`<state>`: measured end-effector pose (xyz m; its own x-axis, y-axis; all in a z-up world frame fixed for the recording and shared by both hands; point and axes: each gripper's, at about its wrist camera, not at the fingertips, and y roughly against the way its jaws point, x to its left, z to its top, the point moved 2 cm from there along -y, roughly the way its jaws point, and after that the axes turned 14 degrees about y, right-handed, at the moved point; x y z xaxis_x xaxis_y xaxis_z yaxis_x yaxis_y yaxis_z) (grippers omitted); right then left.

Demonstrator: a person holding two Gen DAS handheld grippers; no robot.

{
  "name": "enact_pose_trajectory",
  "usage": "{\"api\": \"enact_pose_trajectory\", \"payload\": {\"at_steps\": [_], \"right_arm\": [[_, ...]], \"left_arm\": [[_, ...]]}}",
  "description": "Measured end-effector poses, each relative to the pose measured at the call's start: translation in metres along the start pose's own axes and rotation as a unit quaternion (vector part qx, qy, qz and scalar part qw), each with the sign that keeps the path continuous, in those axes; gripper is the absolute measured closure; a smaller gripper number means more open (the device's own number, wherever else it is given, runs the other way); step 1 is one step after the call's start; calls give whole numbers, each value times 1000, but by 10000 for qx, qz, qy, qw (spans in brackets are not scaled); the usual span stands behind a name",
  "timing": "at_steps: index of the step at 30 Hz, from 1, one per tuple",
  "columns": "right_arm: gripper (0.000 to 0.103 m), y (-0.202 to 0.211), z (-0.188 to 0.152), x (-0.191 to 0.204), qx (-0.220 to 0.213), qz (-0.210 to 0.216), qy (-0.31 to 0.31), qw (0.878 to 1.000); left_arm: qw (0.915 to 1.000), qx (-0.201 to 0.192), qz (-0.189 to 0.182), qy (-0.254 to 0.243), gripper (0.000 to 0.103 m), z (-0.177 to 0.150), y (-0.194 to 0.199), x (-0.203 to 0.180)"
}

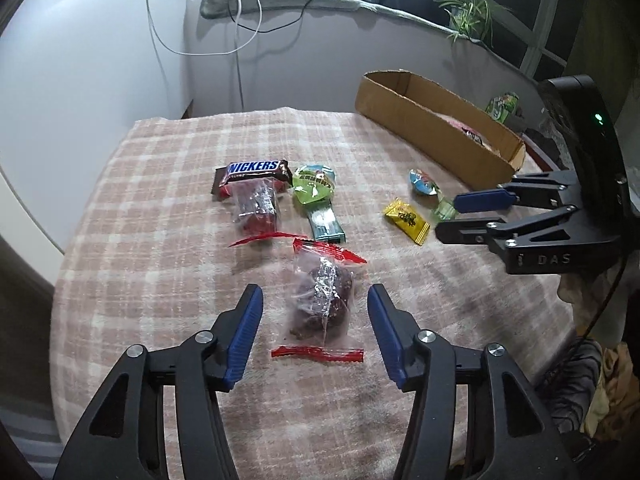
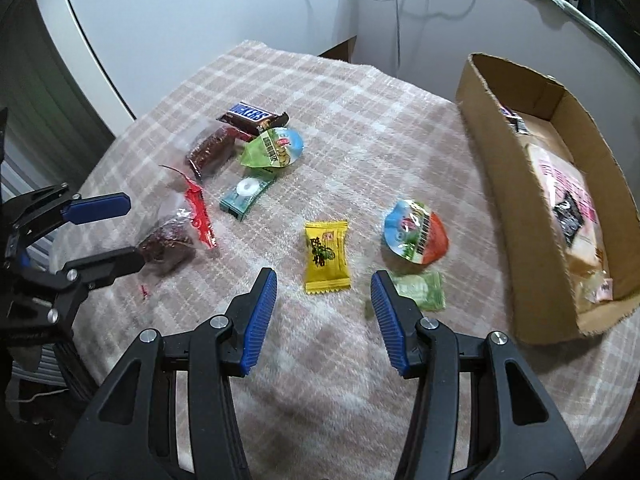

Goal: Organize snacks
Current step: 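Move both grippers back over the remaining snacks on the table, then grasp the red-sealed meat bag with the left gripper while the right grasps the yellow candy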

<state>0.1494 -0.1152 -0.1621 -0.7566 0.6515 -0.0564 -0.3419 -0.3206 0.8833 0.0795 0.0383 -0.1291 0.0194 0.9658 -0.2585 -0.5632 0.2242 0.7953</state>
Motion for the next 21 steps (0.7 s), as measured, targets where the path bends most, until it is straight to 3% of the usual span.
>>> {"api": "enact_pose_trajectory", "payload": {"at_steps": [15, 21], "right_arm": [[52, -28, 14, 3, 272, -81, 210, 9994], [61, -34, 18, 8, 351, -122, 329, 9988]], "left_arm": [[9997, 195, 134, -88, 49, -2, -24, -1], [9995, 262, 138, -49, 49, -2, -32, 3]]}}
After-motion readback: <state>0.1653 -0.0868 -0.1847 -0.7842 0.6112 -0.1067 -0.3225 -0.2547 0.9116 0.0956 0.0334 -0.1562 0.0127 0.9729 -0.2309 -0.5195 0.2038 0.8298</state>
